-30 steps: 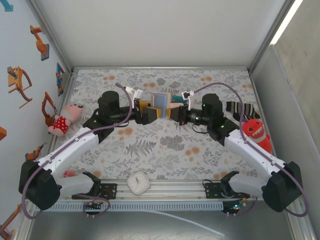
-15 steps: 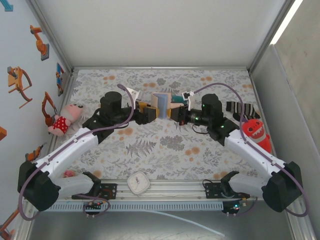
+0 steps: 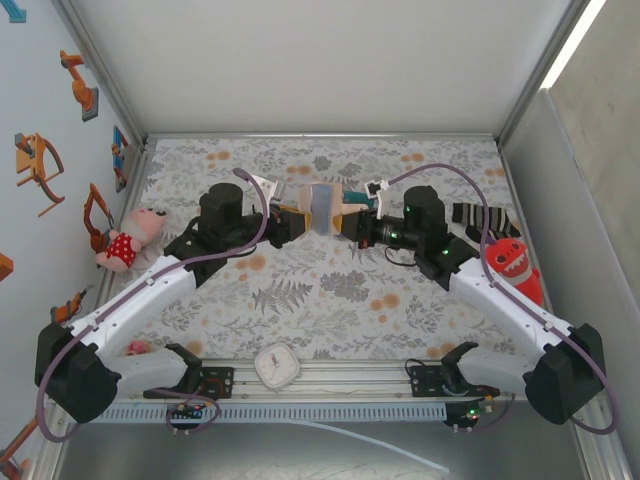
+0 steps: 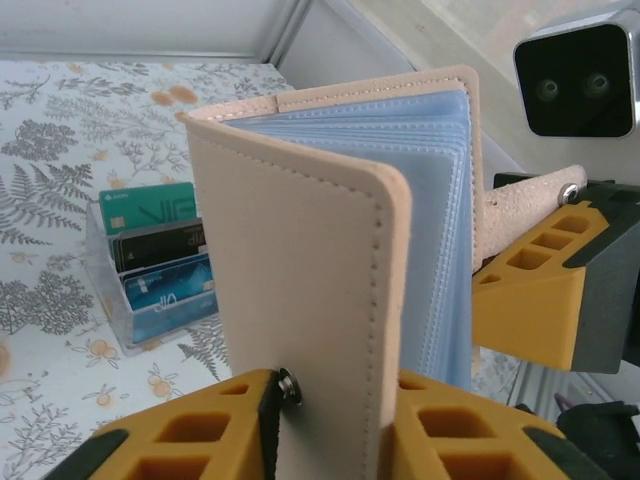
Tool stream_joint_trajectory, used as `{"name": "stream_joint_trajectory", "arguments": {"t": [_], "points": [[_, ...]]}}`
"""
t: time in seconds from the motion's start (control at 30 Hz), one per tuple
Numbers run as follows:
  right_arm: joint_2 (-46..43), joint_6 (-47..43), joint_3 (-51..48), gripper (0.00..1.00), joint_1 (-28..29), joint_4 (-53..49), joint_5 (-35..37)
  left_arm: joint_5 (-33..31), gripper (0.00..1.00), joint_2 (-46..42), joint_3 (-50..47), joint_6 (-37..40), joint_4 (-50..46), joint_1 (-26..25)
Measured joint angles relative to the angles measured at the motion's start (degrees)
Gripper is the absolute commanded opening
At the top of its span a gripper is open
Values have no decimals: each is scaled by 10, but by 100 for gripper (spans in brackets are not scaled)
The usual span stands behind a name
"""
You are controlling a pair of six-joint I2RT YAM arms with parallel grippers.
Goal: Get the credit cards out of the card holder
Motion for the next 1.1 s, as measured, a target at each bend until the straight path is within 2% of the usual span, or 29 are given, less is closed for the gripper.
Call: {"name": "stream_joint_trajectory", "arguments": {"t": [0.17, 0.2, 0.27, 0.33, 0.47, 0.63, 0.77, 1.1], "points": [[0, 0, 0, 0, 0, 0, 0, -10, 11, 0, 0, 2, -1, 0], [0, 0, 0, 2, 0, 1, 0, -12, 6, 0, 0, 1, 0, 0], [0, 0, 0, 17, 0, 4, 0, -14, 0, 0, 0, 1, 0, 0], [1, 3, 0, 27, 0, 11, -2, -14, 0, 0, 0, -1, 0, 0], [8, 14, 0, 37, 1, 38, -8, -12, 0, 0, 0, -3, 8, 0], [13, 27, 0, 38, 2, 69, -18, -8, 0, 0, 0, -9, 17, 0], [15, 33, 0, 30, 2, 75, -22, -5, 0, 0, 0, -13, 22, 0], [15, 28, 0, 35, 2, 70, -13, 1, 0, -4, -2, -18, 30, -2]]}}
